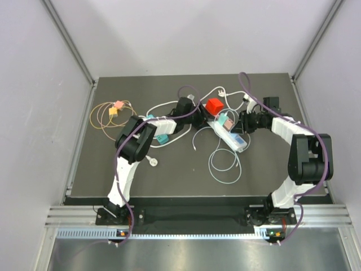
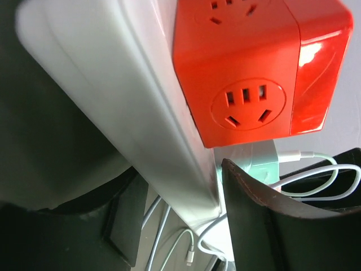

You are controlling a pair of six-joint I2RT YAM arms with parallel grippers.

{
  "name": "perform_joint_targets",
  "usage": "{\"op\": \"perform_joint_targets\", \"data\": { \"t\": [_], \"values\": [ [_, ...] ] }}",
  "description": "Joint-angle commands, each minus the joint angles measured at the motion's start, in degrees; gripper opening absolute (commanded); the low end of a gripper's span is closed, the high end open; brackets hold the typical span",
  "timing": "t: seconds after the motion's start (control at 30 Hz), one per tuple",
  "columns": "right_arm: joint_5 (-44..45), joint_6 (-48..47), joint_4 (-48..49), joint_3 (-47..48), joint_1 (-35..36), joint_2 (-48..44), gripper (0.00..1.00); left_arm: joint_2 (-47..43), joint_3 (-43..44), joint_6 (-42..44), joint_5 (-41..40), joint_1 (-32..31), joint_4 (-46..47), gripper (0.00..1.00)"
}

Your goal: Pull the plug off the socket

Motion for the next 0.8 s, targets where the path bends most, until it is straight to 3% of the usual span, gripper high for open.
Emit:
{"op": "perform_joint_targets", "data": {
  "t": [0.0, 0.27, 0.33, 0.37, 0.5, 0.63, 0.77],
  "values": [
    [-5.1, 1.8, 7.3, 0.4, 0.1, -3.4, 0.0, 0.5, 2.2, -0.6, -2.3, -1.0, 0.7, 0.57],
    [-4.8, 2.7, 8.6, -1.4, 0.2, -4.5, 0.0, 0.9, 2.7, -4.2, -7.0, -1.6, 1.9, 0.36],
    [-4.4, 3.0, 9.0, -1.7, 0.2, -4.7, 0.0, 1.2, 2.8, -5.1, -7.3, -1.6, 2.8, 0.06],
    [-3.8, 3.0, 9.1, -1.8, 0.2, -5.0, 0.0, 1.2, 2.8, -5.2, -7.4, -1.6, 2.7, 0.0],
    [0.8, 2.4, 9.5, -2.4, -0.5, -8.1, 0.0, 0.0, 4.2, -0.2, -12.7, -1.6, -3.7, 0.0],
    [-7.3, 8.3, 12.0, -2.8, -6.8, -8.0, 0.0, -1.6, 4.2, 8.3, -18.7, -1.6, -11.6, 0.0],
    [-4.4, 6.3, 10.5, -2.6, -8.5, -8.6, 0.0, -2.6, 3.5, 13.1, -22.7, -1.6, -14.3, 0.0]
  ]
}}
